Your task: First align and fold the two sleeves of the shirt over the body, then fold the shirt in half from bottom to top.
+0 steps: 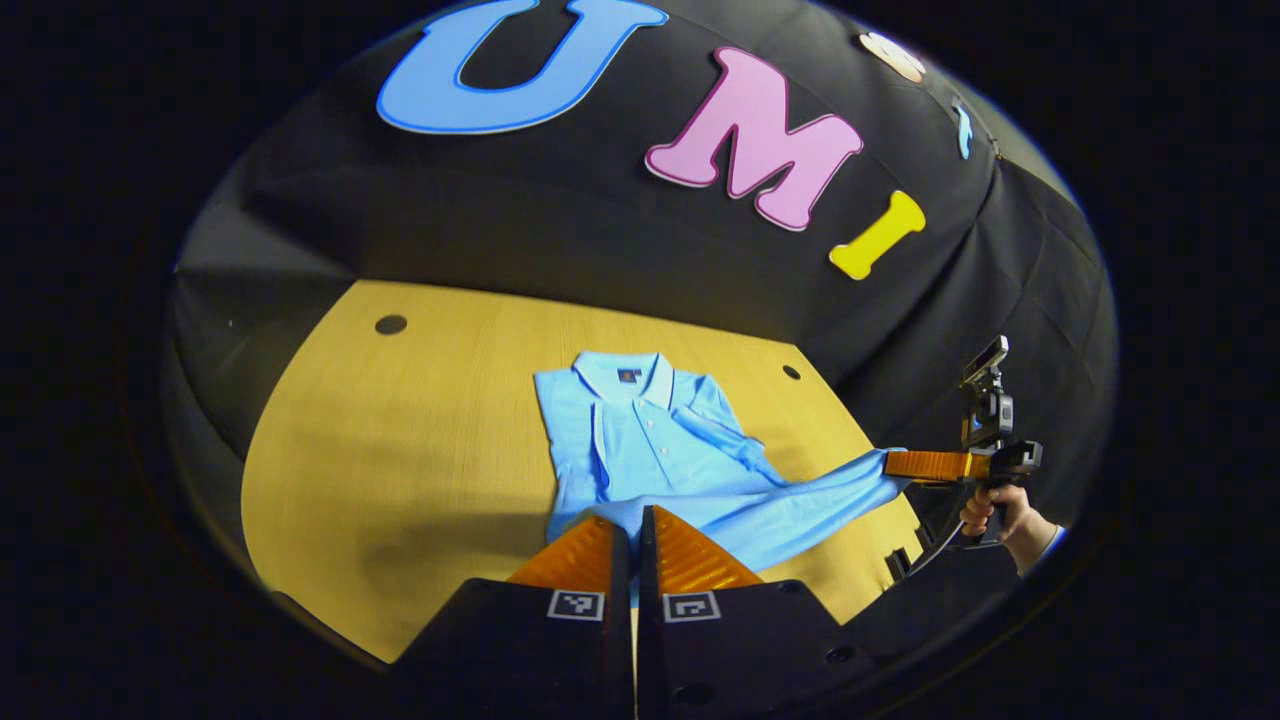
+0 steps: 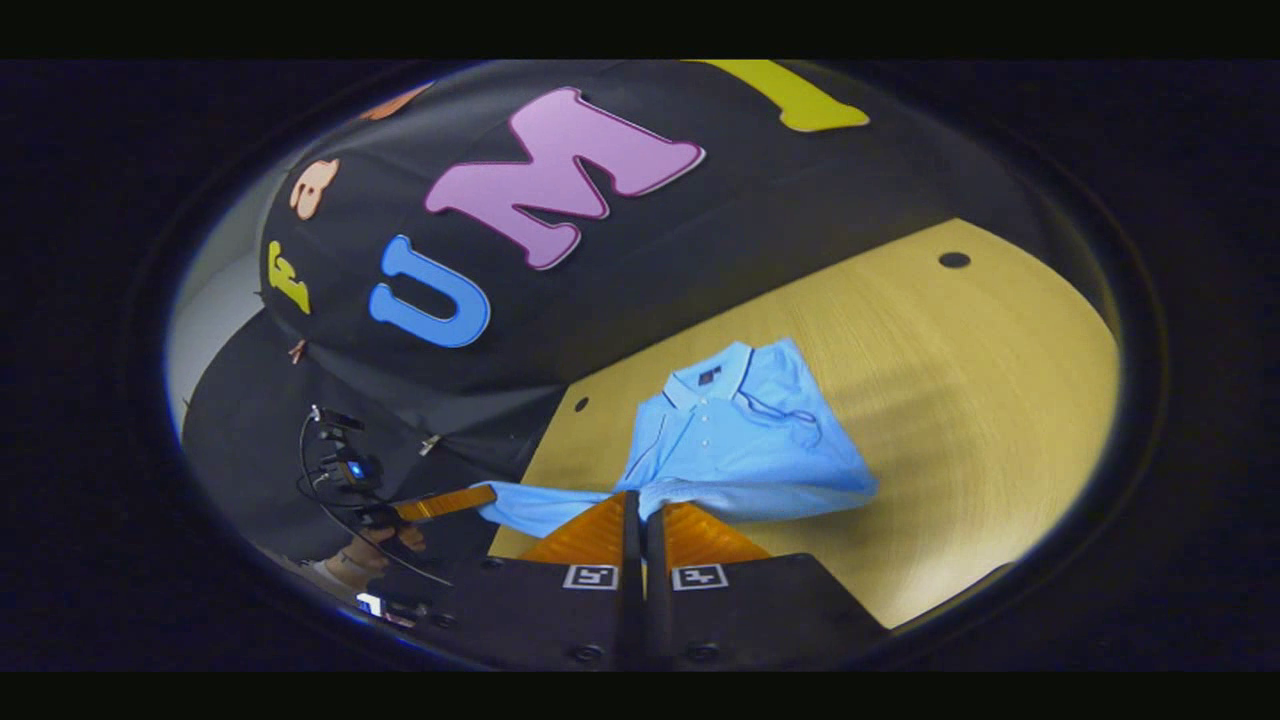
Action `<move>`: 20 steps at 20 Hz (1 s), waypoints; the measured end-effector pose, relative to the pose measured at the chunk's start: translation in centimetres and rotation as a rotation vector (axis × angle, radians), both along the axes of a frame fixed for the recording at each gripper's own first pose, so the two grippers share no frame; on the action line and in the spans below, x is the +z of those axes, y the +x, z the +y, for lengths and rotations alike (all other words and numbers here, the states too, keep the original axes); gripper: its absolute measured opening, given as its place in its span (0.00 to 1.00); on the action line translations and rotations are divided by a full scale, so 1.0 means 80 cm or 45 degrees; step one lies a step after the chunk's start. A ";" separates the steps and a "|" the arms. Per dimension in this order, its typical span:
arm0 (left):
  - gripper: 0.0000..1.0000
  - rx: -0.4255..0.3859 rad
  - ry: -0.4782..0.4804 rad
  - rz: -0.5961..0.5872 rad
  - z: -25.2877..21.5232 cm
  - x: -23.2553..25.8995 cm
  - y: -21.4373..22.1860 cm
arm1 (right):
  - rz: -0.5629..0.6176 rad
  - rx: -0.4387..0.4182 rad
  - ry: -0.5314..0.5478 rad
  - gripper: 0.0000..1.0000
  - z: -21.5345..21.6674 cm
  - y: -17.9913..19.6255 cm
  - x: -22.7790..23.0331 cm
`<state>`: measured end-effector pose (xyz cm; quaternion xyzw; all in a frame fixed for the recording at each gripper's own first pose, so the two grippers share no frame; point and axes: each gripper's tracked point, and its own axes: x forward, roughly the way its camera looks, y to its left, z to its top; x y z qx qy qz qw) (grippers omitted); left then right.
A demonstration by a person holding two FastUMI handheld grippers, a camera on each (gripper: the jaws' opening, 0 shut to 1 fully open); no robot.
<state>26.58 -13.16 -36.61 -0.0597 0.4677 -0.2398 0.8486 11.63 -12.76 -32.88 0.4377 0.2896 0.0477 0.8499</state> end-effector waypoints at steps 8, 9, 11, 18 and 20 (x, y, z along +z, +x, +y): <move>0.07 0.193 0.036 -0.180 -0.049 -0.052 0.210 | -0.088 -0.099 -0.169 0.08 -0.103 0.225 -0.050; 0.07 0.196 0.063 -0.157 -0.054 -0.078 0.230 | -0.052 -0.097 -0.199 0.09 -0.113 0.246 -0.075; 0.07 0.213 0.141 -0.125 -0.059 -0.128 0.257 | 0.026 -0.075 -0.241 0.05 -0.121 0.283 -0.130; 0.14 0.378 0.342 -0.030 -0.049 -0.194 0.286 | 0.143 -0.030 -0.255 0.00 -0.073 0.325 -0.215; 0.37 0.320 0.384 0.048 -0.048 -0.191 0.267 | 0.165 -0.005 -0.257 0.50 -0.070 0.320 -0.225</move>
